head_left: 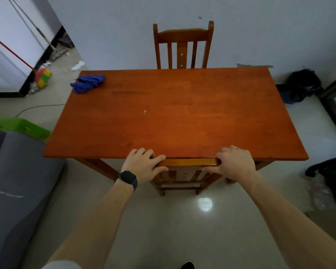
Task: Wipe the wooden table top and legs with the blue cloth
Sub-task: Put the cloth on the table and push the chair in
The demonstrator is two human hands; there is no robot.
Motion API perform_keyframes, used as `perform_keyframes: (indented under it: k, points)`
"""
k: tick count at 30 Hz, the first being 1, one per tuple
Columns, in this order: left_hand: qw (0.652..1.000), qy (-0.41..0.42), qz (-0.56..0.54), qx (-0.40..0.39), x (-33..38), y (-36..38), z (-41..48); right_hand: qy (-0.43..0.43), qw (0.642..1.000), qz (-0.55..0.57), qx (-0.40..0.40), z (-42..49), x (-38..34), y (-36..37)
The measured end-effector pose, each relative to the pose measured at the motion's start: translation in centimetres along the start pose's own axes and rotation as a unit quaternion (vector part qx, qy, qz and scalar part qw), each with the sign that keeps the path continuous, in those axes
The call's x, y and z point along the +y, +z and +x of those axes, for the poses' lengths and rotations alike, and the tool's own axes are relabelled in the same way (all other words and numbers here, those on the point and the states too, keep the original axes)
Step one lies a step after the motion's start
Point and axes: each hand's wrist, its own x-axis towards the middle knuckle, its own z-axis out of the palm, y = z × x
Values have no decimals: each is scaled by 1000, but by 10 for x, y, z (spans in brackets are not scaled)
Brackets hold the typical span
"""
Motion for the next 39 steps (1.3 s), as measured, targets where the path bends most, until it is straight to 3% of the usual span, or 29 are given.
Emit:
perform_keyframes:
  k: [5,9,11,14,18,26,32,39]
  points:
    - [999,-6,-19,-36,-1,-7,-3,11,999,-17,-45,-6,-9,-7]
    - [994,-8,-100,-53,-5,-10,-11,68,996,-24,-60,-18,-29,-14]
    - [979,-32,-196,-40,-16,-10,-25,96,993,50,-42,-28,-62,-15]
    - [948,-101,-300,-45,-58,1,-60,70,986,138,56,-47,-137,-20]
    - [957,-116,-260,-61,-140,23,-120,72,952,261,146,-63,-254,-30]
    - [951,-199,-234,-47,-312,39,-216,34,929,354,101,-11,-446,-76]
    - [943,-216,-249,-39,-401,44,-232,0,939,337,73,46,-523,-114]
    - [958,-179,-221,-47,-495,47,-191,36,930,360,65,136,-566,-141]
